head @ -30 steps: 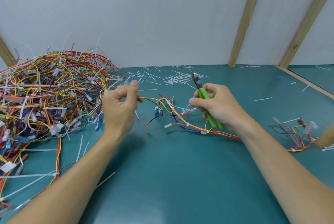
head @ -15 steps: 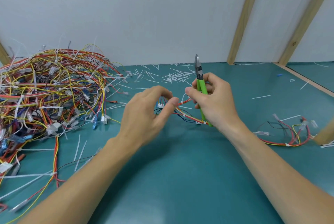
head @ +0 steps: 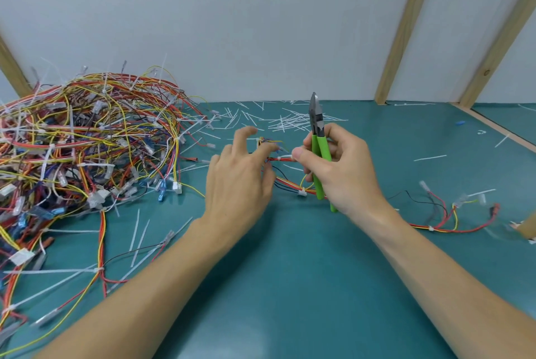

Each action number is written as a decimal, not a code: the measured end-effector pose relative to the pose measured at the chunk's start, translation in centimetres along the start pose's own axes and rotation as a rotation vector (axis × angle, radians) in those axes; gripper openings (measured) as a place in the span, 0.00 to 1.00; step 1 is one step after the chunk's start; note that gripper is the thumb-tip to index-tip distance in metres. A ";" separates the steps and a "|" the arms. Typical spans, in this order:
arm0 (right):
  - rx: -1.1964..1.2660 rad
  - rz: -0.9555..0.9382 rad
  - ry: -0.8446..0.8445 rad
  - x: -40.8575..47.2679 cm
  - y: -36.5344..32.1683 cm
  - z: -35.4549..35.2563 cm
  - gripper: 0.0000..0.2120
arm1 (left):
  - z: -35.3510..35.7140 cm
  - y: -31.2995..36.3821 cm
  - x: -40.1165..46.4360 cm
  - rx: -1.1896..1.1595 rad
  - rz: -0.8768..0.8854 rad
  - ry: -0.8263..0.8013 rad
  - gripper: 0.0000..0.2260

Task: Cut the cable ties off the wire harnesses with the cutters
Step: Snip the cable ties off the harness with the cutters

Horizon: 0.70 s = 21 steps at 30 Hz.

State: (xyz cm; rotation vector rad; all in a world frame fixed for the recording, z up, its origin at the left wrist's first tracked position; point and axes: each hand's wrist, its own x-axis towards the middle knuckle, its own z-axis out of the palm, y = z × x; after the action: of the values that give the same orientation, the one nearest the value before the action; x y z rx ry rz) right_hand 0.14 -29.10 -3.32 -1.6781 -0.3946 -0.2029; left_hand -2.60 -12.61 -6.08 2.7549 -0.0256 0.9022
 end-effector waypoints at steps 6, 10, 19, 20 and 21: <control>0.041 0.013 0.028 0.2 0.0 -0.1 0.08 | 0.5 0.1 -0.1 -0.310 -0.141 -0.092 0.10; 0.088 0.036 0.067 0.4 -0.1 -0.4 0.08 | 0.7 0.2 -0.1 -0.598 -0.110 -0.142 0.07; -0.030 0.034 0.092 1.4 0.1 -2.0 0.10 | 0.3 -0.2 0.0 -0.826 -0.086 -0.153 0.10; -0.133 -0.017 0.088 1.4 0.1 -2.3 0.12 | 0.3 -0.4 0.1 -0.826 -0.100 -0.148 0.10; -0.231 -0.054 0.080 1.5 0.1 -2.7 0.13 | 0.4 -0.7 0.1 -0.825 -0.113 -0.144 0.10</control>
State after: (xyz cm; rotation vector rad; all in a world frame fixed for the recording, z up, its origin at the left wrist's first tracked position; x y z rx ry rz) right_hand 1.82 -31.53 -2.48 -1.8805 -0.3673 -0.3660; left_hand -2.20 -12.02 -6.45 2.0128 -0.2133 0.4960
